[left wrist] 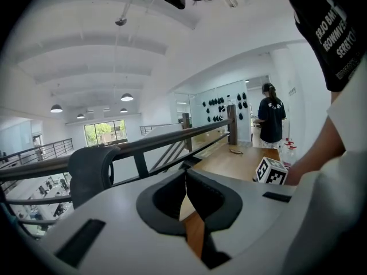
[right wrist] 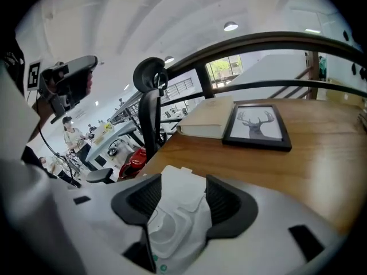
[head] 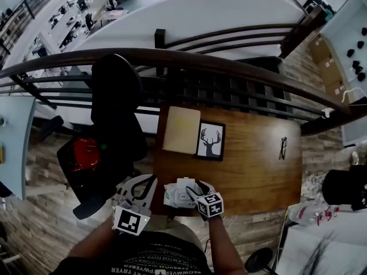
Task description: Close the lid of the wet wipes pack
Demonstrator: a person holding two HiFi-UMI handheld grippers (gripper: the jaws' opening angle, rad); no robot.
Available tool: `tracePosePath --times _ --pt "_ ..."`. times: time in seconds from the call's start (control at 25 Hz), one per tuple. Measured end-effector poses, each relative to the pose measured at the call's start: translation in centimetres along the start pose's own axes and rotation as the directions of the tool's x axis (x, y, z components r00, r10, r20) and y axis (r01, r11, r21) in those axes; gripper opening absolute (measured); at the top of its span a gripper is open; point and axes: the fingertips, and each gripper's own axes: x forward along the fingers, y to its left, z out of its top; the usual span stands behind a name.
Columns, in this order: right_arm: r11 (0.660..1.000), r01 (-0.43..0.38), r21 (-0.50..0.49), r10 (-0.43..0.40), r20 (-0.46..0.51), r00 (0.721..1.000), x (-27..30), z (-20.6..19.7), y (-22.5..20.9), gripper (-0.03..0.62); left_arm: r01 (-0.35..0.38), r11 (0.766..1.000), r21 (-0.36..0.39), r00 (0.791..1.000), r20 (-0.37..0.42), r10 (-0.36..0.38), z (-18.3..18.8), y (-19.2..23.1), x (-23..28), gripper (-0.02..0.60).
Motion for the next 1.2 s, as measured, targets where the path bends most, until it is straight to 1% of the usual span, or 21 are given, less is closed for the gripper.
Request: tracePosePath --times 0.16,0.28,0.6,0.8,1.0,1.2 --pt "1.0 0.007 0.02 -0.006 -0.019 1.0 1.4 -0.5 -0.9 0.24 -0.018 1.0 -0.015 1.0 -0.02 0.018 -1.2 0.5 -0.4 0.028" --pt "0.999 -0.013 0.033 0.014 -0.038 0.999 2.3 -0.8 -1.1 0.259 -0.024 1.0 -0.013 0.999 -0.032 0.024 -1.7 0.5 -0.9 0.028" --pt "0.999 -0.053 0.005 0.053 -0.119 0.991 3.2 -1.6 -0.9 0.264 -0.055 0.998 -0.015 0.997 -0.049 0.054 -2.0 0.6 -2.3 0.028" --pt "0.997 -0.072 -0.018 0.07 -0.096 0.993 2.5 -1.2 -0.5 0.264 -0.074 0.997 -0.007 0.996 -0.049 0.074 -1.6 0.4 -3.0 0.028" --pt "0.994 -0.095 -0.058 0.092 -0.056 0.994 1.2 -0.4 0.2 0.264 -0.085 0.996 0.016 0.996 -0.027 0.086 -0.5 -0.9 -3.8 0.028" --pt "0.989 -0.124 -0.085 0.12 -0.041 0.992 -0.4 -0.6 1.1 0.262 -0.11 0.994 0.018 0.994 -0.017 0.11 0.1 -2.2 -5.4 0.028"
